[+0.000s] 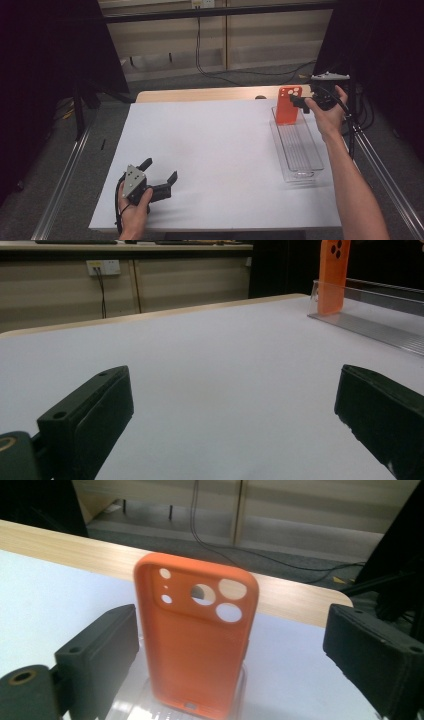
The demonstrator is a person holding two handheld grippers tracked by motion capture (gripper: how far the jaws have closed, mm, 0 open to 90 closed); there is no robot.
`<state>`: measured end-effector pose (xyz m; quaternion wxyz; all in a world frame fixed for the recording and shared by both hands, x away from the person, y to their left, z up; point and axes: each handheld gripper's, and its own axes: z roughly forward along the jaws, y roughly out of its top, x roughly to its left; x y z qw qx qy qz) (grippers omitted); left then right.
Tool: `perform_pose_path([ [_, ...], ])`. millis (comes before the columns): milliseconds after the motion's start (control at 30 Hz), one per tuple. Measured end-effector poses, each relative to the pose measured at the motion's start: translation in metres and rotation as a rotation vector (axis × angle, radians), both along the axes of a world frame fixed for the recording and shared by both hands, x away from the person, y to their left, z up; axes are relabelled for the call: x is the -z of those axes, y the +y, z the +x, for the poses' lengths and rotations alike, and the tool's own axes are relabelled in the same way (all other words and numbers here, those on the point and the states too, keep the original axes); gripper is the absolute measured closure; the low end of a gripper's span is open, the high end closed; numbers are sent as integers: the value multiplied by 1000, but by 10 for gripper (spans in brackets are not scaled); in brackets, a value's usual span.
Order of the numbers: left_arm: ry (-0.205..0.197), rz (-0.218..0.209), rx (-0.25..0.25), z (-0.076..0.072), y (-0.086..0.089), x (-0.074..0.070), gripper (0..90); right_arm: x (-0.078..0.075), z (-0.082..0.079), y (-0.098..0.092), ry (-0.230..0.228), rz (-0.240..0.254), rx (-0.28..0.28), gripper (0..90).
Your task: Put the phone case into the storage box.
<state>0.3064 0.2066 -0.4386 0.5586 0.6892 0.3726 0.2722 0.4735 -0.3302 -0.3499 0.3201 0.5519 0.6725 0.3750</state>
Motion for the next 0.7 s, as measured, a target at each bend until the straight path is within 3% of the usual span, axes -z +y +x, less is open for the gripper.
perform_pose_path([
  [200, -2, 11, 1, 0, 2, 0, 21, 0, -10, 1, -74, 40, 20, 84],
  [400, -1, 1, -12, 1, 3, -1, 21, 4, -17, 2, -98, 78, 28, 86],
  [633, 4, -1, -15, 2, 0, -1, 21, 11, -25, 10, -133, 64, 20, 80],
  [700, 6, -1, -18, 2, -1, -1, 21, 11, -28, 13, -135, 60, -5, 57],
])
